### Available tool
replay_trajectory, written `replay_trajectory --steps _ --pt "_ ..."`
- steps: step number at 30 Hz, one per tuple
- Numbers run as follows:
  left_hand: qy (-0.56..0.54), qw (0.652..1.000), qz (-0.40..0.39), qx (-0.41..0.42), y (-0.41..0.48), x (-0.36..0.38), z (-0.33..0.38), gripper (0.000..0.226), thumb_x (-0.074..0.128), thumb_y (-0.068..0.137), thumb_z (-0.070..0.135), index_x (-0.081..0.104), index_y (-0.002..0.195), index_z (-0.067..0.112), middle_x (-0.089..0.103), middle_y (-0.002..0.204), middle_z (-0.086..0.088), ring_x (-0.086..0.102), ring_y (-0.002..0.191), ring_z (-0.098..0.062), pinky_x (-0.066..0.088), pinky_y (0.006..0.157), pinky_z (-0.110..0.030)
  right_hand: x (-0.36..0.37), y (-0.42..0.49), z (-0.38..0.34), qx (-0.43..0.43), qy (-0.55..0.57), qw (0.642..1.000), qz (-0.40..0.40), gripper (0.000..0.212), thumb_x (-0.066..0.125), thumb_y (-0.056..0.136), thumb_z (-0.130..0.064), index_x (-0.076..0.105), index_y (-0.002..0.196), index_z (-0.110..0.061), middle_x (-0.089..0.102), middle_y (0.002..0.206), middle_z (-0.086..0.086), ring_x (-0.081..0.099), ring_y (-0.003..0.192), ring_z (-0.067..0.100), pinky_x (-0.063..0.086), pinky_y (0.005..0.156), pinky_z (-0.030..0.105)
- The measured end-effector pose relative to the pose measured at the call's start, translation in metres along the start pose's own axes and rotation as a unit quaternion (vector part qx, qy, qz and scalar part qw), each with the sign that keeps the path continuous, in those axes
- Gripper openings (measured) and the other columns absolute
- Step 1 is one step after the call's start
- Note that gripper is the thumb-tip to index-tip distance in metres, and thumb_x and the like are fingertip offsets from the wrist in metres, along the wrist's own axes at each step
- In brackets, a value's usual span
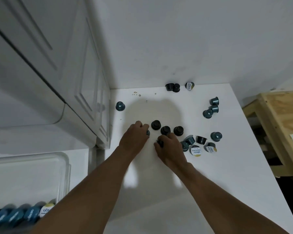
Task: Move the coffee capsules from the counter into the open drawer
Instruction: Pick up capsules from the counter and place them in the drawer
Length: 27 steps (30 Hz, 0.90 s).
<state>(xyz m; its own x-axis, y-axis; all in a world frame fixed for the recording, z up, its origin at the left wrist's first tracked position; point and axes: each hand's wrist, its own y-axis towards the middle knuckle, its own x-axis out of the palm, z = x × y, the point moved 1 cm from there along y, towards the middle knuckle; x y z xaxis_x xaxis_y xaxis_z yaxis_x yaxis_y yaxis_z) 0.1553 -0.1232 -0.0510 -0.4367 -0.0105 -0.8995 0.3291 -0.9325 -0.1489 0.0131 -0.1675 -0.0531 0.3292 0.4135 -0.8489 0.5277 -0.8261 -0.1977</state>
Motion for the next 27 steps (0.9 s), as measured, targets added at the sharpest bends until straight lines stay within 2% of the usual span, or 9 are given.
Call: replay_trajectory --steps 3,8,12,14,16,18,19,23,27 --pt "0.007 1.0 -0.002 0.005 0.0 0.001 0.001 0.014 0.051 0.091 0.015 0.055 0.101 0.006 0.054 0.101 -0.013 0.057 0.089 -0.033 0.045 0.072 -0.035 0.003 0.003 0.001 0.0 0.004 1.0 0.013 0.018 0.061 0.084 -0.02 0.066 0.09 -0.004 0.057 0.095 0.015 0.057 0.083 0.032 0.041 0.068 0.03" --pt "-0.009 1.0 0.02 -0.012 -0.011 -0.008 0.007 0.016 0.052 0.088 0.013 0.054 0.102 0.005 0.057 0.101 -0.013 0.057 0.087 -0.033 0.043 0.072 -0.034 -0.007 -0.004 -0.005 -0.015 0.009 1.0 0.02 0.018 0.059 0.084 -0.017 0.065 0.091 -0.002 0.058 0.092 0.016 0.057 0.082 0.031 0.044 0.068 0.031" --pt "-0.041 0.998 0.041 -0.027 -0.03 -0.024 0.018 0.033 0.049 0.086 0.008 0.054 0.118 0.013 0.054 0.103 -0.011 0.058 0.085 -0.03 0.044 0.074 -0.031 -0.028 -0.019 -0.016 -0.053 -0.001 0.998 0.038 0.015 0.062 0.082 -0.009 0.064 0.093 0.001 0.059 0.089 0.019 0.057 0.079 0.035 0.048 0.065 0.035" --pt "-0.055 0.996 0.061 -0.03 -0.043 -0.035 0.028 0.041 0.048 0.086 0.007 0.054 0.125 0.018 0.051 0.105 -0.011 0.057 0.085 -0.029 0.047 0.076 -0.031 -0.04 -0.029 -0.02 -0.081 -0.005 0.995 0.049 0.024 0.061 0.083 -0.008 0.062 0.105 0.001 0.058 0.097 0.019 0.057 0.085 0.035 0.046 0.068 0.033" --pt "-0.06 0.994 0.082 -0.04 -0.057 -0.045 0.039 0.04 0.049 0.085 0.007 0.057 0.123 0.018 0.049 0.104 -0.011 0.056 0.085 -0.029 0.046 0.076 -0.029 -0.056 -0.041 -0.025 -0.065 0.004 0.997 0.04 0.032 0.057 0.085 -0.012 0.057 0.116 -0.002 0.052 0.108 0.016 0.055 0.095 0.031 0.041 0.074 0.028" --pt "-0.064 0.992 0.099 -0.055 -0.074 -0.058 0.052 0.038 0.051 0.085 0.01 0.057 0.121 0.018 0.048 0.107 -0.01 0.054 0.089 -0.028 0.042 0.075 -0.027 -0.069 -0.05 -0.028 -0.088 0.015 0.994 0.059 0.026 0.058 0.081 -0.008 0.059 0.105 0.002 0.052 0.1 0.016 0.057 0.087 0.033 0.042 0.069 0.029" --pt "-0.065 0.99 0.108 -0.06 -0.083 -0.065 0.058 0.037 0.052 0.085 0.012 0.056 0.121 0.018 0.047 0.11 -0.009 0.055 0.092 -0.027 0.041 0.077 -0.026 -0.077 -0.056 -0.031 -0.101 0.014 0.992 0.072 0.023 0.058 0.081 -0.009 0.059 0.101 0.002 0.051 0.098 0.015 0.058 0.085 0.033 0.043 0.067 0.03" --pt "-0.072 0.982 0.167 -0.049 -0.125 -0.092 0.087 0.035 0.062 0.085 0.019 0.054 0.12 0.017 0.047 0.114 -0.007 0.058 0.094 -0.024 0.043 0.081 -0.025 -0.114 -0.09 -0.04 -0.128 -0.031 0.99 0.059 0.032 0.055 0.091 -0.022 0.054 0.118 -0.004 0.047 0.115 0.01 0.057 0.095 0.028 0.043 0.082 0.03" --pt "-0.074 0.964 0.246 -0.066 -0.175 -0.116 0.114 0.031 0.065 0.085 0.024 0.056 0.113 0.017 0.056 0.105 -0.002 0.059 0.092 -0.021 0.046 0.078 -0.027 -0.145 -0.126 -0.047 -0.193 -0.021 0.976 0.102 0.035 0.059 0.088 -0.028 0.056 0.117 -0.008 0.05 0.112 0.007 0.057 0.092 0.026 0.04 0.074 0.026"
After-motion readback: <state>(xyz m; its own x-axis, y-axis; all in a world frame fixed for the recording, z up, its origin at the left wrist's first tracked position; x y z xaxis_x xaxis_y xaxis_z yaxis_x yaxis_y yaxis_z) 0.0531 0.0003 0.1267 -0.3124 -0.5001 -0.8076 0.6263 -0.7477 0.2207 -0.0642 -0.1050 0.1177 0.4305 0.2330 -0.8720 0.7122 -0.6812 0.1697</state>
